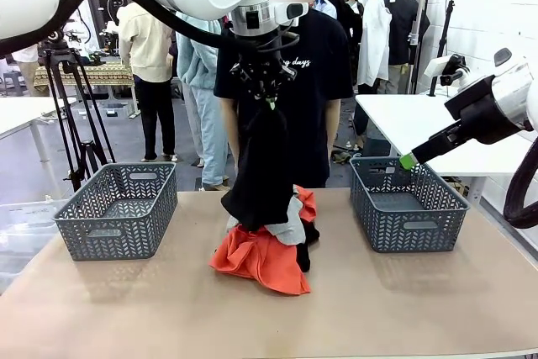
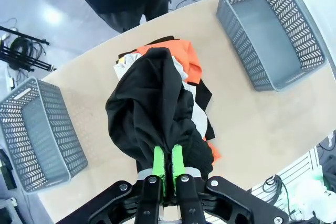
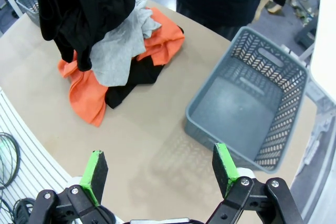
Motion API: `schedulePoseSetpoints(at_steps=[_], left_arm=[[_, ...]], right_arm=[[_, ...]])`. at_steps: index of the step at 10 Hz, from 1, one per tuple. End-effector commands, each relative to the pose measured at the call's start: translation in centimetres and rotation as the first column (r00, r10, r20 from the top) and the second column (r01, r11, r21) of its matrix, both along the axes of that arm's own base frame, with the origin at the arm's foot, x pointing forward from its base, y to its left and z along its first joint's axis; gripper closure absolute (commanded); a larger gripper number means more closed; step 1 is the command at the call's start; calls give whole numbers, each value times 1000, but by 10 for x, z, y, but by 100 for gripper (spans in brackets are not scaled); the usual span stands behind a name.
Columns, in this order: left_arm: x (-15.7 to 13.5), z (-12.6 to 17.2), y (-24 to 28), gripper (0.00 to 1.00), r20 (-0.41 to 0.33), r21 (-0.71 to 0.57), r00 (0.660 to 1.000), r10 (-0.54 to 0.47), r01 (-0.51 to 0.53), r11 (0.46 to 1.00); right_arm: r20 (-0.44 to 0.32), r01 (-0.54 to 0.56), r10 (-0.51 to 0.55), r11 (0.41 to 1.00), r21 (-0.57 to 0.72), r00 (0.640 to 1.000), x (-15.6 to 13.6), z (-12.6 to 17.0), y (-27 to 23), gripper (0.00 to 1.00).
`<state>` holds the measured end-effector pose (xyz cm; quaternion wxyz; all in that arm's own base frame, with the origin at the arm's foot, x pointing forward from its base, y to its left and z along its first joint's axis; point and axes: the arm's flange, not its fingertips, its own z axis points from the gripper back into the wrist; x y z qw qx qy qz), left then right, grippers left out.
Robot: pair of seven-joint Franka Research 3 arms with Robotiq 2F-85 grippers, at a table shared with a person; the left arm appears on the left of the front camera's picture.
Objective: Sort the tops and bottoms.
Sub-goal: Lift clothes from the center of the table with your left hand.
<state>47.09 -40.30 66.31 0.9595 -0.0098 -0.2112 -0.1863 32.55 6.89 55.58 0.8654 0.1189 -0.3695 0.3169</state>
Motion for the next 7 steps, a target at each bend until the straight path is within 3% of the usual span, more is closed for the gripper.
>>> schedulePoseSetpoints(at_steps=[1, 5, 6, 7], left_arm=[[-2, 1, 4, 100, 36, 4, 999, -11, 11, 1000], [2, -4, 1, 100, -4, 3, 1000, 3, -3, 1000], [6, -30, 2, 100, -64, 7, 997, 38, -37, 999], [2, -20, 4, 100, -28, -8, 998, 61, -61, 998]], right_arm=[[-12, -11, 11, 1000, 13, 1000, 0, -2, 1, 0], [-12, -11, 11, 1000, 13, 1000, 0, -2, 1, 0], [-12, -11, 11, 1000, 13, 1000, 0, -2, 1, 0], [-12, -11, 11, 1000, 13, 1000, 0, -2, 1, 0]])
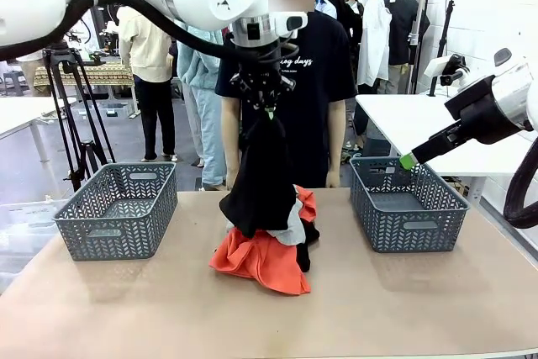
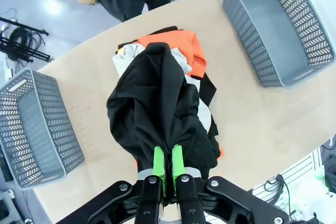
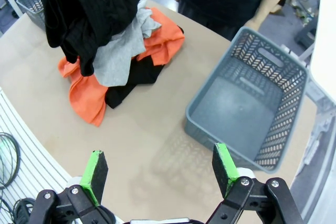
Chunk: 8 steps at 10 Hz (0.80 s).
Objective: Sort the tops and bottoms.
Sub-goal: Lift clothes from the center of the table with your left hand, then sort the clothes according to human instructions.
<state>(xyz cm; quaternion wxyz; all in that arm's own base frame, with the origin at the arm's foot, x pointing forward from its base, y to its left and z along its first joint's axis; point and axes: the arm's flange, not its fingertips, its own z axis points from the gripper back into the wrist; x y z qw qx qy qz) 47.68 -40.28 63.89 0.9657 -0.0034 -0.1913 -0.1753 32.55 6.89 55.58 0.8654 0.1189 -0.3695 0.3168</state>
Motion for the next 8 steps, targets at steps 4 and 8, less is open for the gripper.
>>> schedulePoseSetpoints(at_steps=[4, 8], left_arm=[[-16, 49, 20, 100, 140, -102, 987, 72, -58, 993], [-10, 48, 16, 100, 88, -81, 995, 56, -49, 996]], right_arm=[[-12, -11, 11, 1000, 13, 1000, 0, -2, 1, 0], [-12, -11, 11, 1000, 13, 1000, 0, -2, 1, 0]])
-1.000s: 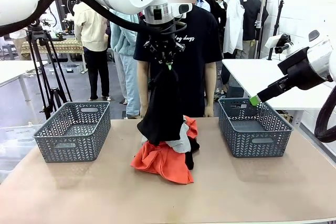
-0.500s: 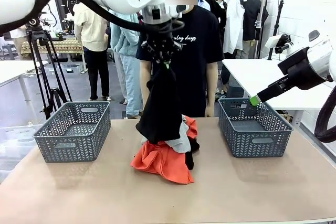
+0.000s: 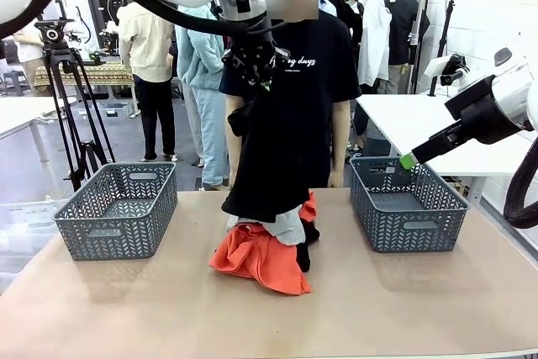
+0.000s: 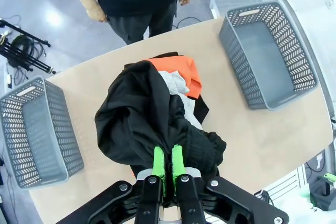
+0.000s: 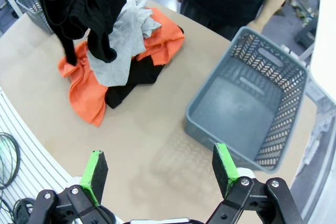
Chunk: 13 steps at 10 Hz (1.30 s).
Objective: Sort the tops and bottoms.
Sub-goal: Sort the clothes according to human instructions.
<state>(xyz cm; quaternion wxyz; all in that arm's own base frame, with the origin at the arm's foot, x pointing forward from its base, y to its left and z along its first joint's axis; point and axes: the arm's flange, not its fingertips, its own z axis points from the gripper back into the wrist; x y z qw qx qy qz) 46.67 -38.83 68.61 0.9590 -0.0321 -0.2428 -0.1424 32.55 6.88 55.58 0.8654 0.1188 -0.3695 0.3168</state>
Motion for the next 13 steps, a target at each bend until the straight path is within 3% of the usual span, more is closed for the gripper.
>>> schedulePoseSetpoints(at_steps=[1, 13], left_arm=[[0, 1, 2, 100, -2, 8, 1000, 2, -2, 1000], [0, 1, 2, 100, -2, 8, 1000, 2, -2, 1000]], right_arm=[[-12, -11, 11, 1000, 13, 1000, 0, -2, 1, 0], [-12, -11, 11, 1000, 13, 1000, 0, -2, 1, 0]])
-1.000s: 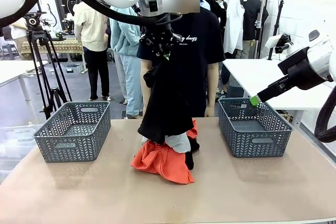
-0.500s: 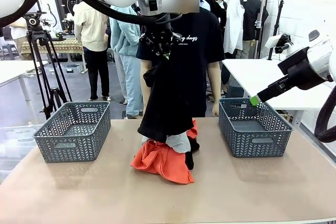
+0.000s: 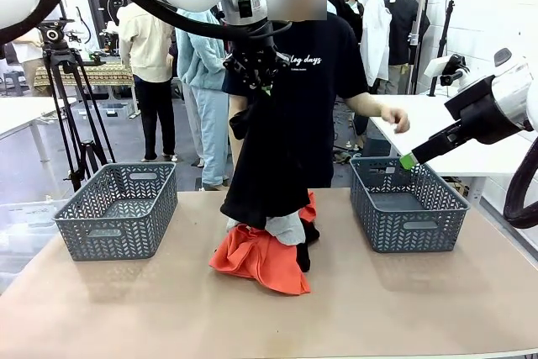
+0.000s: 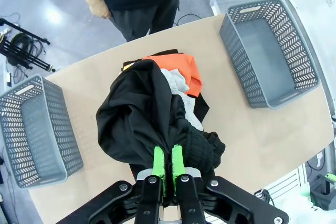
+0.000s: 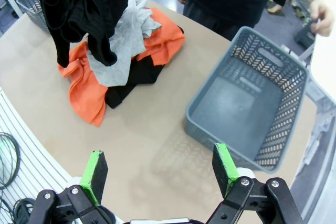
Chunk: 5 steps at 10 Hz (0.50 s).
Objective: Sort the tops and bottoms.
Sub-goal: Sort the clothes according to human instructions.
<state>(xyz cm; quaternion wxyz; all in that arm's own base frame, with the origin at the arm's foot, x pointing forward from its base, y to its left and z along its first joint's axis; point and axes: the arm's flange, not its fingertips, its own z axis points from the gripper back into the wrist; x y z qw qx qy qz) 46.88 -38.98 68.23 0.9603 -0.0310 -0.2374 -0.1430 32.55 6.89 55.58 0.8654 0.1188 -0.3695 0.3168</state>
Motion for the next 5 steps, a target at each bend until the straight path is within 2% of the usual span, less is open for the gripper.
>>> schedulePoseSetpoints(at_steps=[1, 5], left_arm=[[-2, 5, 3, 100, 9, 4, 1000, 3, -3, 1000], [-2, 5, 3, 100, 9, 4, 1000, 3, -3, 1000]], right_arm=[[-12, -11, 11, 1000, 13, 1000, 0, -2, 1, 0], [-12, -11, 11, 1000, 13, 1000, 0, -2, 1, 0]])
